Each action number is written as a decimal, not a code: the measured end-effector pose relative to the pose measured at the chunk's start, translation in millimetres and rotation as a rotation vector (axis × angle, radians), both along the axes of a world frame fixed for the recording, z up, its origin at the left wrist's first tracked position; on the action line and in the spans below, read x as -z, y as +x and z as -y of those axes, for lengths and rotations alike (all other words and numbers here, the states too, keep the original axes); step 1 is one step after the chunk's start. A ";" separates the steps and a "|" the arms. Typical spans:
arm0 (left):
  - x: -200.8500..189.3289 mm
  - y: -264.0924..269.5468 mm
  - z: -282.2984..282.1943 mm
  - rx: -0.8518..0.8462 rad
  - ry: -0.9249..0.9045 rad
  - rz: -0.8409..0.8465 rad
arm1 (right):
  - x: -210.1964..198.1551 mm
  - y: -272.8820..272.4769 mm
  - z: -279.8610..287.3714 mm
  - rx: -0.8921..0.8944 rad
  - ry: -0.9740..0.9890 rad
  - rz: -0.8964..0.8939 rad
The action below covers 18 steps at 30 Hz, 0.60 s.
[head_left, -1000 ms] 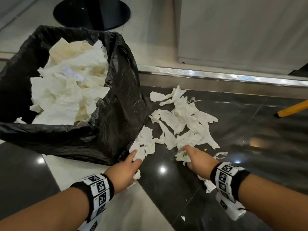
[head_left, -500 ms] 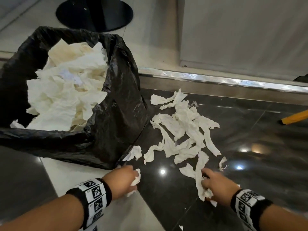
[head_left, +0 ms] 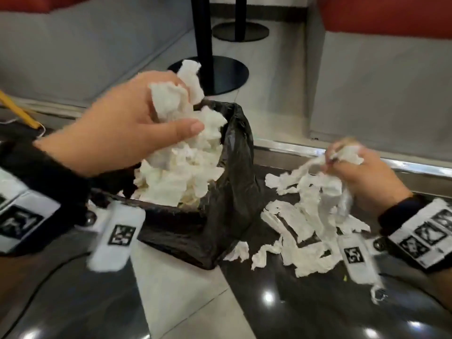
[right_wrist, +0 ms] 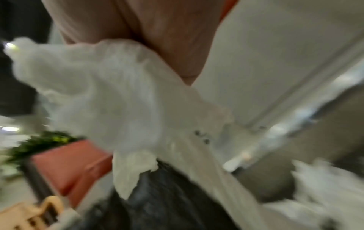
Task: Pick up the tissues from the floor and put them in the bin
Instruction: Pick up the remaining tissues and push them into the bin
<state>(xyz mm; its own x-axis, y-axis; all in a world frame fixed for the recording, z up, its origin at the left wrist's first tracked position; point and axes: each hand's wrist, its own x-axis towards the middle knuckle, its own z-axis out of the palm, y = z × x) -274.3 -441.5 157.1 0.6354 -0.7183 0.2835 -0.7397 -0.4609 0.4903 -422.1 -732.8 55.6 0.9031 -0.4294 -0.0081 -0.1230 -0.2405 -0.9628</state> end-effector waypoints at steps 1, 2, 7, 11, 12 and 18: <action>-2.1 17.0 0.9 -0.061 0.100 -0.045 | -22.6 14.8 -9.3 -0.007 -0.037 0.074; 0.1 33.0 1.7 -0.106 0.227 -0.079 | -41.9 29.1 -19.6 -0.011 -0.090 0.140; 20.0 61.8 -7.5 -0.103 0.609 -0.148 | -100.0 99.5 -75.9 -0.079 -0.146 0.332; 23.0 50.3 -18.7 -0.216 0.522 -0.049 | -89.1 143.8 -108.2 -0.234 -0.395 0.110; 23.3 42.2 -20.4 -0.248 0.430 -0.007 | -79.9 150.8 -111.9 -0.310 -0.481 0.001; 38.5 -48.9 3.2 0.299 0.601 -0.236 | -41.9 126.4 -80.5 -0.361 -0.712 -0.127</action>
